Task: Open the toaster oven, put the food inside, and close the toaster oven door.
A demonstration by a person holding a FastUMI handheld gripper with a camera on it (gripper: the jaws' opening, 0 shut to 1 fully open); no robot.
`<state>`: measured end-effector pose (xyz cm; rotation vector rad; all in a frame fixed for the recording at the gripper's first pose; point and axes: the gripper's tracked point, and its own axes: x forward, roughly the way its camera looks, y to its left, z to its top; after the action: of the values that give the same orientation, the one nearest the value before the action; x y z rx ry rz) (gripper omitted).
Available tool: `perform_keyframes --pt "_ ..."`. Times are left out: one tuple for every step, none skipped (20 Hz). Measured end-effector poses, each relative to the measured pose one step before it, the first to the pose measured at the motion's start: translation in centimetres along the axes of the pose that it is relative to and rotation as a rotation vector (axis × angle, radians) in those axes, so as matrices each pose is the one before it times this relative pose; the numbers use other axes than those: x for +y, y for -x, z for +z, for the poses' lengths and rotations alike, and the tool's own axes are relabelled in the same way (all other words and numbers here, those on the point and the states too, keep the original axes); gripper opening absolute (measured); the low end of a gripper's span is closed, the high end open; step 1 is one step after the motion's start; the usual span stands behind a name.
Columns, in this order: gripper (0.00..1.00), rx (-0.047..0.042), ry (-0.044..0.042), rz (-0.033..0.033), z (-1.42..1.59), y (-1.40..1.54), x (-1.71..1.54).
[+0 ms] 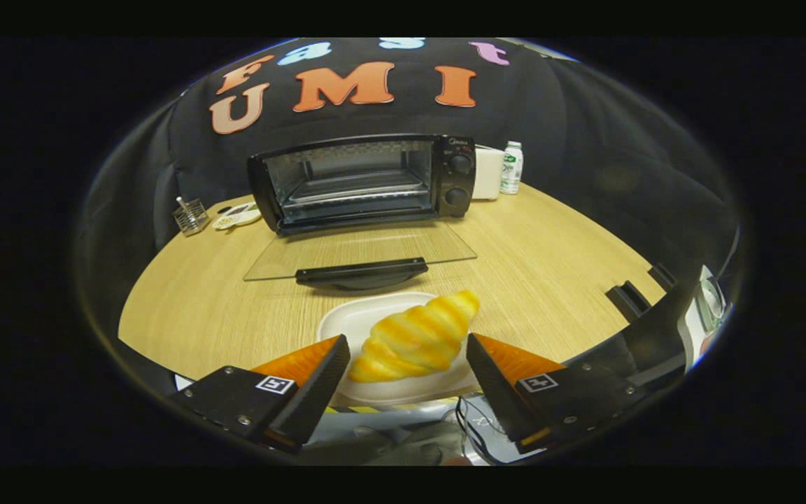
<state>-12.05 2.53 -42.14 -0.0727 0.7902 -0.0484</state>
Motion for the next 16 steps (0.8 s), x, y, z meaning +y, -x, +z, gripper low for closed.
perform_keyframes --pt "1.0 0.01387 -0.01141 -0.00434 -0.514 -0.246 0.102" --pt "1.0 0.00671 -0.012 -0.00931 -0.321 0.0 -0.09" --pt "1.0 0.00014 -0.01026 -0.01187 -0.031 -0.102 -0.099" --pt "1.0 0.00161 -0.00666 -0.00823 0.011 -0.249 0.034" --pt "1.0 0.00987 -0.00564 -0.00857 -0.121 -0.397 0.023" --pt "1.0 0.0089 -0.00603 -0.00453 -0.137 -0.356 0.106" --pt "1.0 -0.00445 -0.00276 -0.00565 0.193 -0.217 0.03" --pt "1.0 0.00089 0.00561 -0.01283 0.108 -0.289 -0.104" --pt "1.0 0.0068 0.00449 -0.01281 -0.141 -0.173 -0.132" --pt "1.0 0.00299 0.00118 -0.01465 0.072 -0.201 -0.129" --pt "1.0 0.00436 -0.00017 -0.01534 -0.091 -0.202 -0.135" --pt "1.0 0.01363 0.00403 -0.01041 -0.297 -0.324 -0.056" --pt "1.0 -0.00024 0.00111 0.00126 -0.138 0.052 0.13" --pt "1.0 -0.00952 -0.00258 -0.0069 0.418 -0.392 -0.003" --pt "1.0 0.00539 0.0023 0.0043 -0.113 0.124 0.038" --pt "1.0 -0.00271 -0.00042 -0.00011 0.344 -0.09 0.039"
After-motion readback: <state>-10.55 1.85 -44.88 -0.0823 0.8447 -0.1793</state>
